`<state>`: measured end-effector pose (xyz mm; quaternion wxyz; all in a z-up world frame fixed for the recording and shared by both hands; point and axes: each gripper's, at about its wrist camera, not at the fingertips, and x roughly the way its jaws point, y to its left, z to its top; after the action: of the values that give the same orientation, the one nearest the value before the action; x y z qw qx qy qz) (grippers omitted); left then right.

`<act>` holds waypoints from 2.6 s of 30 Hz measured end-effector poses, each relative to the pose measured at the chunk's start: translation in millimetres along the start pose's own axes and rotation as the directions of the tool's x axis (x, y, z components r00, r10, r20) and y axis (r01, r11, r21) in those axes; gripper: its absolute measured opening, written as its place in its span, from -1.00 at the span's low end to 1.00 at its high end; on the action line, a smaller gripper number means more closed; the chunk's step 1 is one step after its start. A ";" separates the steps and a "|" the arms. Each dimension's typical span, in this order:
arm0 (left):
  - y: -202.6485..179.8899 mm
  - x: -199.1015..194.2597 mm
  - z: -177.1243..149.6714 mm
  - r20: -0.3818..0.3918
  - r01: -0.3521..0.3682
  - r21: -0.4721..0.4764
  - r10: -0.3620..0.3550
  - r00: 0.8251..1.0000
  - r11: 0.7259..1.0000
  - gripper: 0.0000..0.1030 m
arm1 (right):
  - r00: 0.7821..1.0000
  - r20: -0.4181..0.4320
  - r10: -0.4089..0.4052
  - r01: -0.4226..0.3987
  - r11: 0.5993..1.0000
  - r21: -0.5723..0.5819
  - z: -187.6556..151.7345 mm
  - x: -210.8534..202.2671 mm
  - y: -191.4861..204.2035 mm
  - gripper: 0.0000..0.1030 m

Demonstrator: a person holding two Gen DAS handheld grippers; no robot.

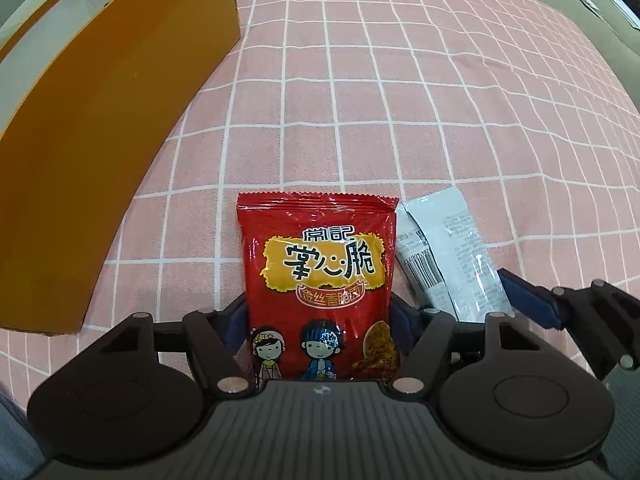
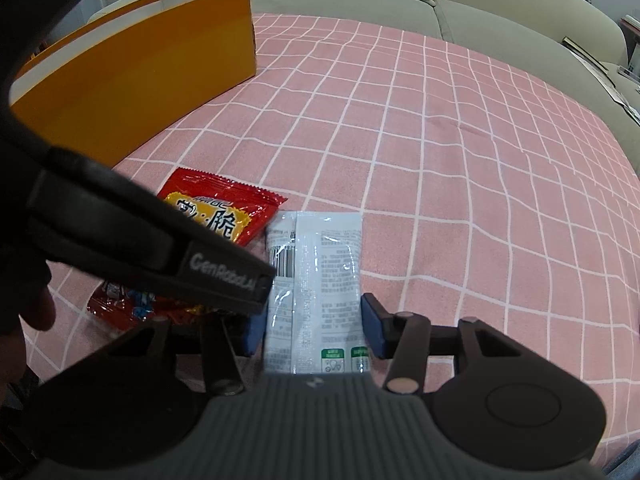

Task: Organize snacks
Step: 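Lift and carry the chip bag and white bar over the box with both grippers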

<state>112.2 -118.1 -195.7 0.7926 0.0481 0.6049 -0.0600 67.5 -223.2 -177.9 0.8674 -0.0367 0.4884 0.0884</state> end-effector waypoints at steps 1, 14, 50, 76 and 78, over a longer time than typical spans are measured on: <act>1.0 -0.9 0.5 0.002 0.008 -0.002 -0.008 1.000 1.000 0.52 | 1.000 0.000 0.002 -0.002 1.000 0.003 0.1 0.0 -1.6 -0.11; 23.9 -53.7 5.6 0.116 0.069 -0.010 -0.067 0.991 0.998 0.52 | 0.998 0.061 0.029 -0.035 0.994 0.104 7.1 -25.3 -17.6 -0.14; 162.9 -184.6 59.5 0.397 0.059 -0.046 -0.036 0.917 0.997 0.52 | 0.922 0.298 0.248 -0.245 0.968 -0.049 167.2 -113.1 97.9 -0.15; 213.9 -80.4 105.6 0.115 -0.028 -0.017 0.030 0.993 0.999 0.52 | 0.983 0.102 0.153 -0.093 0.894 -0.438 260.2 42.2 164.9 -0.15; 213.0 -74.3 108.5 0.099 -0.046 0.007 0.045 0.994 0.999 0.52 | 0.985 0.083 0.150 -0.095 0.882 -0.462 261.5 51.7 167.3 -0.15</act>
<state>228.9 79.0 -94.7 0.8226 0.0623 0.5633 -0.0469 281.9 -13.6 -82.2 0.8540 -0.2032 0.4040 0.2572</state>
